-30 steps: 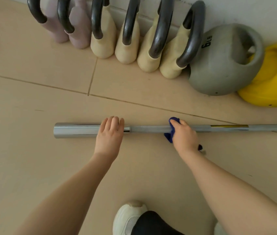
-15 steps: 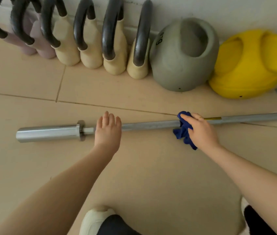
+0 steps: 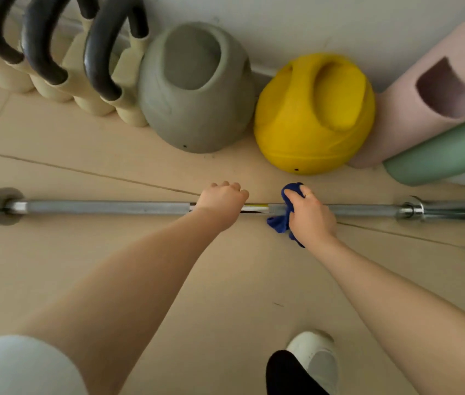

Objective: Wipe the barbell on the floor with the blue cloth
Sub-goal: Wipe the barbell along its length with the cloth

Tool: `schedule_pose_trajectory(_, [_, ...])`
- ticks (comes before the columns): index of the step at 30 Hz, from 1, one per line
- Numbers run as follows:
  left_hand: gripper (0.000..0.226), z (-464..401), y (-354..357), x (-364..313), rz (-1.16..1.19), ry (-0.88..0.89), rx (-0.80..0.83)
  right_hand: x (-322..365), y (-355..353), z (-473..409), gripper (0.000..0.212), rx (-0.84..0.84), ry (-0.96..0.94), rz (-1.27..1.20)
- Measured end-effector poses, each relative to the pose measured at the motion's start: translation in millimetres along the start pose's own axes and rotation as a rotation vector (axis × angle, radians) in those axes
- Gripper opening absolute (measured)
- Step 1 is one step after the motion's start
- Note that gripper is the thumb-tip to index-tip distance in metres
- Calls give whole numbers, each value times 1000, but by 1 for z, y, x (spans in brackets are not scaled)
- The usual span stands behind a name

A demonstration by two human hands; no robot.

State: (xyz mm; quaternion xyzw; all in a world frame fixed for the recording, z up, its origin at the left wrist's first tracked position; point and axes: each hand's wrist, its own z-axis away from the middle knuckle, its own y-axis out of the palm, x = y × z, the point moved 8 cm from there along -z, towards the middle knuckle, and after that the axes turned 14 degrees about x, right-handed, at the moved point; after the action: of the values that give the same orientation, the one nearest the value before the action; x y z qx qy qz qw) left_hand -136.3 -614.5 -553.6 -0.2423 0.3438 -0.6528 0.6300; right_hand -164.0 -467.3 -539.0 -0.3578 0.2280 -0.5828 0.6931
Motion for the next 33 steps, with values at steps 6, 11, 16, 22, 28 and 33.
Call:
schedule_pose_trajectory(6, [32, -14, 4, -29, 132, -93, -29, 44, 35, -2, 38, 1, -349, -55])
schedule_pose_trajectory(11, [38, -17, 8, -44, 137, -124, -69, -32, 17, -15, 45, -61, -131, -26])
schedule_pose_trajectory(16, [33, -21, 6, -55, 168, -148, -55, -38, 11, -14, 38, -32, -51, -112])
schedule_pose_trajectory(22, [29, -29, 8, -48, 203, -255, -23, 10, 29, -14, 40, 27, -352, 41])
schedule_pose_trajectory(28, [24, -23, 12, -53, 203, -241, -73, -74, 12, -19, 41, -48, -24, -82])
schedule_pose_trajectory(33, [25, -23, 18, -56, 221, -241, -56, 0, 37, -7, 39, -12, -293, -192])
